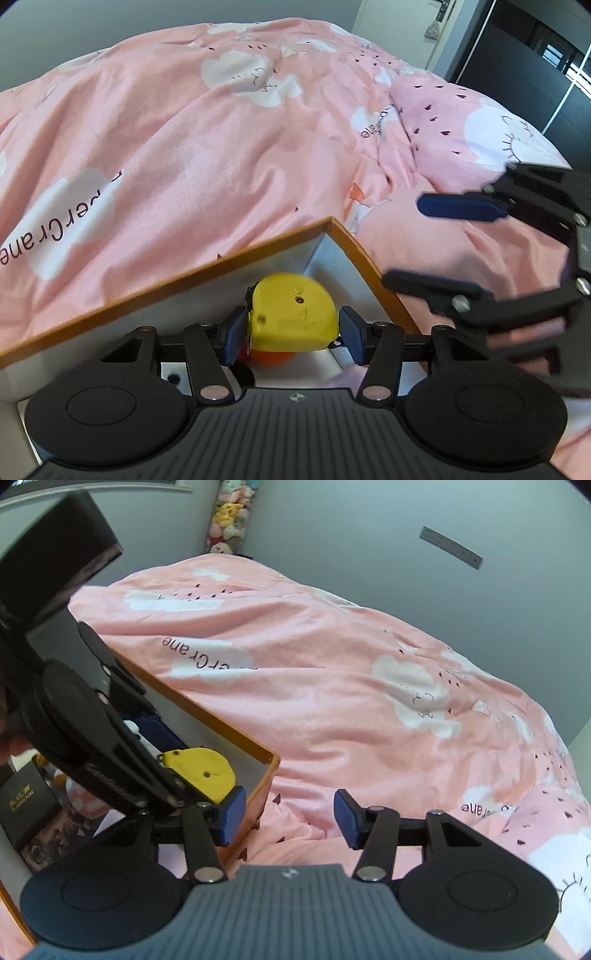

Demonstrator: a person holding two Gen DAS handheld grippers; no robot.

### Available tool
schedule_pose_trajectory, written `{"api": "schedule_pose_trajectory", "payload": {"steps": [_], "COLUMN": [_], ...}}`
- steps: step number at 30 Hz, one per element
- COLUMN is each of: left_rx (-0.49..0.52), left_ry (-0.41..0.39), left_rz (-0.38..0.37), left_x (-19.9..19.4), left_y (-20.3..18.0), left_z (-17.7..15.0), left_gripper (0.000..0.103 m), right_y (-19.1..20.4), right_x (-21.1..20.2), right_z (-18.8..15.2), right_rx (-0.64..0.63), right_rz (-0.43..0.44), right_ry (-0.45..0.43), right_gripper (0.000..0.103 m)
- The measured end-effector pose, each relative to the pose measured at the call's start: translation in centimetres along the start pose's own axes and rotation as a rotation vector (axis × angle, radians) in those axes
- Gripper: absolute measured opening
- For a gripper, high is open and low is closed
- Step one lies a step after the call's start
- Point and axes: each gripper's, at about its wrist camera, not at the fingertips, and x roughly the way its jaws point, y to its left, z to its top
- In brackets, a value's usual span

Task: Organize objects
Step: 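Release the crocheted fruit with the right tool while the left tool releases the tape measure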

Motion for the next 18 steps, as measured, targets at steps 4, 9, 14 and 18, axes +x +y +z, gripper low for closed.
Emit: {"api": "schedule_pose_trajectory", "payload": {"steps": [4,9,14,18], "left_rx": [-0.08,-0.097,-0.102,-0.093], "left_ry": [-0.001,-0.016,-0.052,-0.118], "left_rz": [-0.069,-0.068,-0.057,-0.026], "left_x": [0.3,-0.7,-3.0,-5.6], "left_y": [0.9,0.9,0.8,0.2], "left_z": [0.3,0.2,-0.7,-1.8], "left_gripper": [0.063,0.063,0.063,0.071], "right_y": [-0.2,-0.3,0.0,0.6], "right_x": [-0.2,-0.3,-1.0,-2.1], "right_z": [-0.2,-0.5,-0.5,-0.4], "right_rx": [0.03,0.051,0.081,0.08], "right_rz": [0.027,0.035,0.057,0.065], "right_ry": [0.005,0.007,0.017,0.014], "right_gripper": [0.055,0.056,0.056,0.056]}}
